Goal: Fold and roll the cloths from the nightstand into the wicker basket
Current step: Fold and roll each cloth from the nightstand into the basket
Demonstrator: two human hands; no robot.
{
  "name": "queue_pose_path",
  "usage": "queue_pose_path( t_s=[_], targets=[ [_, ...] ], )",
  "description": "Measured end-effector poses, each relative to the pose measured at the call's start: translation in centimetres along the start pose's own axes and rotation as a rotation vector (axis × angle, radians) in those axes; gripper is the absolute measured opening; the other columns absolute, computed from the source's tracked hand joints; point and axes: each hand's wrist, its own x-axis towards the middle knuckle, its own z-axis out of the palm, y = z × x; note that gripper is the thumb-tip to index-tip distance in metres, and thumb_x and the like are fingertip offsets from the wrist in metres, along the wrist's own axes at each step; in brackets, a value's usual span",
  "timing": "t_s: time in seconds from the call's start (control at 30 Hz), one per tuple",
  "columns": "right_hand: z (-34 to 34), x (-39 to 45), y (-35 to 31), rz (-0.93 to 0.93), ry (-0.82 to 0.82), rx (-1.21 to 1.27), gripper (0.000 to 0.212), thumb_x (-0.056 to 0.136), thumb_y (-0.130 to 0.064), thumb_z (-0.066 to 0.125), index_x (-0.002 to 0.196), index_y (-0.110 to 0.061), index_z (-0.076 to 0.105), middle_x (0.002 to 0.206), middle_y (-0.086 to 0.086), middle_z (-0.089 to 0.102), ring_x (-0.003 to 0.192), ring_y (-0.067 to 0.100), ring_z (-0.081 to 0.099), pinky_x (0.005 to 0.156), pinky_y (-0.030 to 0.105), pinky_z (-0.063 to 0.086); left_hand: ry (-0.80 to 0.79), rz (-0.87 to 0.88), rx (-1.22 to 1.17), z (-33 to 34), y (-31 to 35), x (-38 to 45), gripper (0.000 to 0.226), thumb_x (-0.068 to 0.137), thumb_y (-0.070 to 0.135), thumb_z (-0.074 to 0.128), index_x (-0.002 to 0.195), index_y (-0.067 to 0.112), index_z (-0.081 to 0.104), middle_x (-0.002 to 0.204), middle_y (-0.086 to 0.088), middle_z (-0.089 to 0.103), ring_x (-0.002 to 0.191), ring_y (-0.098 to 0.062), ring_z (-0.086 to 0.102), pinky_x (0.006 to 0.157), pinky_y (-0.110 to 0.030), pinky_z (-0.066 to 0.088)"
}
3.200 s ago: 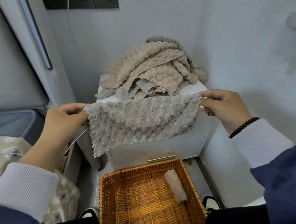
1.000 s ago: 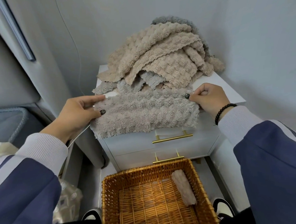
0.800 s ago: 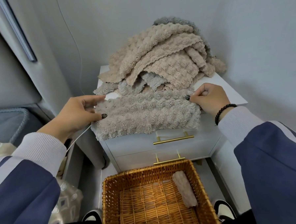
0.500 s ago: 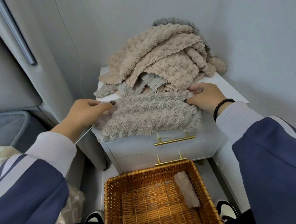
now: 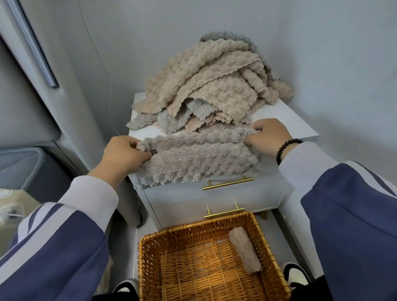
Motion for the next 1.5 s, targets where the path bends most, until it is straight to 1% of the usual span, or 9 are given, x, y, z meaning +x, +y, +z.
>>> queue_pose_path(
  t_s=[0.07,0.23,0.4,0.53,0.67,0.77,0.97,1.13,1.5],
  targets=[
    [-0.2,-0.7,0.2,0.002,0.019,0.014,0.022,0.075,-0.010,0.060,0.084,0.010,0.062,0.074,0.021,0.048,0.072,0.018,0.041,0.064,0.027,0.030,0.027,0.025,0.008,-0.1,-0.2,-0.8,0.018,0.076,0.011,0.075,0.087,-0.003,0.070,0.082,-0.019,0.071,0.074,-0.032,0.065,0.078,-0.047,0.056],
    [-2.1,-3.2,0.1,-0.024,0.064,0.094,0.009,0.078,-0.006,0.059,0.070,-0.003,0.064,0.070,0.002,0.059,0.075,0.016,0.050,0.055,0.021,0.035,-0.061,0.053,-0.188,-1.6,-0.2,-3.1,0.013,0.076,0.009,0.077,0.087,0.012,0.070,0.085,-0.016,0.072,0.076,-0.027,0.065,0.081,-0.043,0.054],
    [-5.2,-5.8,-1.0,0.077,0.024,0.413,0.026,0.051,-0.006,0.057,0.053,-0.018,0.033,0.060,0.004,0.028,0.071,0.024,0.024,0.063,0.037,0.023,-0.111,0.129,-0.502,-3.7,0.9,-6.0,0.021,0.081,-0.005,0.069,0.087,0.015,0.066,0.087,-0.016,0.065,0.079,-0.026,0.060,0.067,-0.029,0.049],
    [-7.0,-7.7,-1.0,0.107,-0.007,0.626,0.033,0.045,-0.011,0.063,0.077,-0.015,0.055,0.069,0.008,0.043,0.065,0.025,0.035,0.065,0.038,0.032,-0.142,0.110,-0.769,-4.5,2.6,-8.7,0.033,0.074,-0.004,0.070,0.106,0.003,0.067,0.097,-0.016,0.072,0.084,-0.027,0.069,0.076,-0.035,0.059],
    [-7.6,-8.9,0.0,0.148,-0.017,0.800,0.038,0.070,-0.002,0.074,0.104,0.010,0.063,0.105,0.023,0.067,0.097,0.036,0.066,0.092,0.049,0.051,-0.211,-0.088,-0.922,-4.9,2.5,-10.0,0.038,0.059,0.006,0.072,0.096,0.000,0.070,0.093,-0.014,0.074,0.074,-0.018,0.073,0.068,-0.028,0.060],
    [-7.4,-9.6,1.0,0.174,-0.035,0.852,0.030,0.080,0.002,0.068,0.109,0.006,0.063,0.103,0.016,0.069,0.090,0.025,0.068,0.085,0.043,0.055,-0.276,-0.157,-0.961,-4.7,2.1,-10.4,0.039,0.063,0.008,0.070,0.101,-0.001,0.069,0.100,-0.016,0.073,0.080,-0.020,0.073,0.070,-0.032,0.061],
    [-7.3,-9.6,2.5,0.083,0.126,0.626,0.019,0.086,-0.020,0.067,0.105,-0.015,0.067,0.093,0.007,0.070,0.078,0.023,0.066,0.079,0.044,0.055,-0.342,-0.210,-0.949,-3.3,3.5,-10.4,0.023,0.089,0.014,0.059,0.107,0.004,0.068,0.102,-0.014,0.073,0.088,-0.025,0.072,0.072,-0.037,0.058],
    [-7.2,-8.7,1.8,-0.065,0.273,0.283,0.023,0.093,-0.018,0.050,0.070,-0.015,0.053,0.057,0.000,0.044,0.037,0.005,0.034,0.038,0.018,0.028,-0.333,-0.293,-0.876,-2.1,4.4,-9.2,0.026,0.098,0.018,0.052,0.111,0.001,0.066,0.096,-0.015,0.073,0.076,-0.024,0.073,0.062,-0.035,0.060],
    [-5.4,-7.2,-0.1,-0.139,0.305,0.144,0.010,0.096,-0.023,0.047,0.092,-0.016,0.053,0.072,-0.002,0.051,0.053,0.013,0.042,0.043,0.019,0.031,-0.380,-0.275,-0.934,0.2,6.2,-9.0,0.011,0.090,-0.003,0.055,0.099,-0.003,0.062,0.075,-0.011,0.074,0.063,-0.019,0.072,0.054,-0.027,0.058]
  ],
)
